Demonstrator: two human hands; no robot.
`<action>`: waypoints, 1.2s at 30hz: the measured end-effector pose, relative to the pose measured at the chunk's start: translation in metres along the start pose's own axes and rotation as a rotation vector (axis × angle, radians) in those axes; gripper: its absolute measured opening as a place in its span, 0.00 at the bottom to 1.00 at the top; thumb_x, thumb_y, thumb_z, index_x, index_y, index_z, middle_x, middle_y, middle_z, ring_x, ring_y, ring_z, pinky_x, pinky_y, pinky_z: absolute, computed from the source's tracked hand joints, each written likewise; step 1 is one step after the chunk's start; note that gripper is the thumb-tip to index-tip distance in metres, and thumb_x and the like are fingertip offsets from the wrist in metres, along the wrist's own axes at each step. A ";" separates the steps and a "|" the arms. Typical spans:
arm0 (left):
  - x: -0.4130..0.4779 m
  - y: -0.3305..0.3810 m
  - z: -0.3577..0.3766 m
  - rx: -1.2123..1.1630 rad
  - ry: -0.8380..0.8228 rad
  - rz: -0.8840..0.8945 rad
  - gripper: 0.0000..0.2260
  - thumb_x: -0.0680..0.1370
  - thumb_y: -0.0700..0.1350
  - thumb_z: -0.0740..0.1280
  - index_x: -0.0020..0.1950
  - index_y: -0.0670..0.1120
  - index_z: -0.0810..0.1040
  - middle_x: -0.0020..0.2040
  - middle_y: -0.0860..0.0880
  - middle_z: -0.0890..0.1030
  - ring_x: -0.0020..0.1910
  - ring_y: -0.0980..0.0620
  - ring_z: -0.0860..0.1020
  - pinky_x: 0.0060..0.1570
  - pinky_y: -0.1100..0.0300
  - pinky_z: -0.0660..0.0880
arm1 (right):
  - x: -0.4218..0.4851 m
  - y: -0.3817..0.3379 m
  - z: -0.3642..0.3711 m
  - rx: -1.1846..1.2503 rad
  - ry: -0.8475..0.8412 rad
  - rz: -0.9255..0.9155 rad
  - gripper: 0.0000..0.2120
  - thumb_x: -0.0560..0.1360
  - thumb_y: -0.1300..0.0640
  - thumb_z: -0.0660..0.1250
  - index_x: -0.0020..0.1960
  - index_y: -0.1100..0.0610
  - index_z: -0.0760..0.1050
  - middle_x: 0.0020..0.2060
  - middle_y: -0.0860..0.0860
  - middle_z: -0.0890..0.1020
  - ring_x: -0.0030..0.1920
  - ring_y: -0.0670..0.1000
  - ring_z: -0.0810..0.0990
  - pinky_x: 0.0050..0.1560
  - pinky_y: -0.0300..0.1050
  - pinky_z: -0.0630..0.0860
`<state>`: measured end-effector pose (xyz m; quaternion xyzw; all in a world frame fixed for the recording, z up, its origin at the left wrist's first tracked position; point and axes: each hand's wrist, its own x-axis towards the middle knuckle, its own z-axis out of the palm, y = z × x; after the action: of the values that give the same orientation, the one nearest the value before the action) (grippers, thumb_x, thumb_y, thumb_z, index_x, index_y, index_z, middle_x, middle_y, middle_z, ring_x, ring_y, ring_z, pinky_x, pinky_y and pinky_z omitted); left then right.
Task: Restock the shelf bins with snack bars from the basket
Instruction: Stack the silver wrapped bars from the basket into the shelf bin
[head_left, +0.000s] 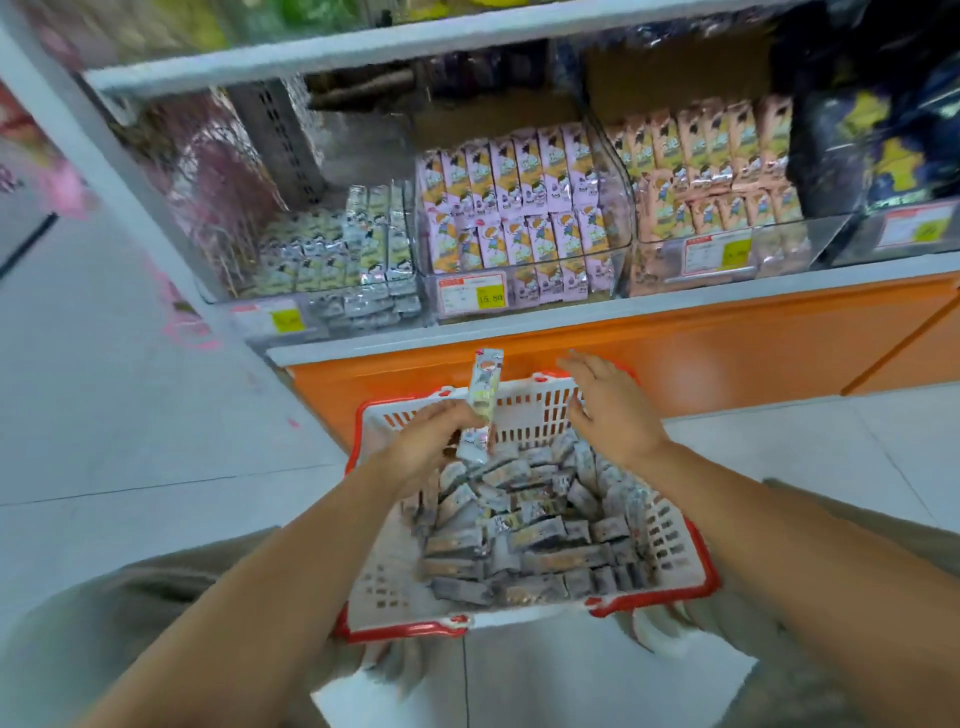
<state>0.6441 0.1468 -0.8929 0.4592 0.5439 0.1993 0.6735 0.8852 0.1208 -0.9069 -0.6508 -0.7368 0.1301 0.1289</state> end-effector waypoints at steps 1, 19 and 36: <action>-0.010 0.006 -0.009 -0.013 0.025 0.030 0.24 0.67 0.50 0.75 0.57 0.40 0.77 0.56 0.41 0.81 0.55 0.41 0.78 0.58 0.45 0.73 | 0.003 -0.013 -0.008 0.020 0.052 -0.037 0.23 0.81 0.58 0.59 0.75 0.57 0.63 0.73 0.54 0.67 0.72 0.55 0.65 0.70 0.49 0.62; -0.018 0.150 -0.122 0.108 0.620 0.360 0.08 0.75 0.45 0.72 0.42 0.43 0.76 0.34 0.46 0.69 0.34 0.49 0.68 0.42 0.58 0.72 | 0.123 -0.108 -0.073 -0.012 0.213 -0.128 0.25 0.82 0.52 0.54 0.78 0.52 0.55 0.78 0.52 0.55 0.76 0.55 0.58 0.74 0.55 0.58; 0.042 0.154 -0.137 0.709 0.639 0.185 0.16 0.79 0.47 0.66 0.34 0.52 0.64 0.40 0.43 0.75 0.38 0.44 0.74 0.46 0.50 0.77 | 0.171 -0.100 -0.048 -0.204 0.175 -0.039 0.33 0.77 0.42 0.36 0.78 0.52 0.57 0.76 0.55 0.61 0.75 0.56 0.63 0.72 0.56 0.63</action>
<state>0.5683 0.3105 -0.7854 0.6228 0.7148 0.1916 0.2541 0.7898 0.2802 -0.8224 -0.6550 -0.7446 -0.0052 0.1283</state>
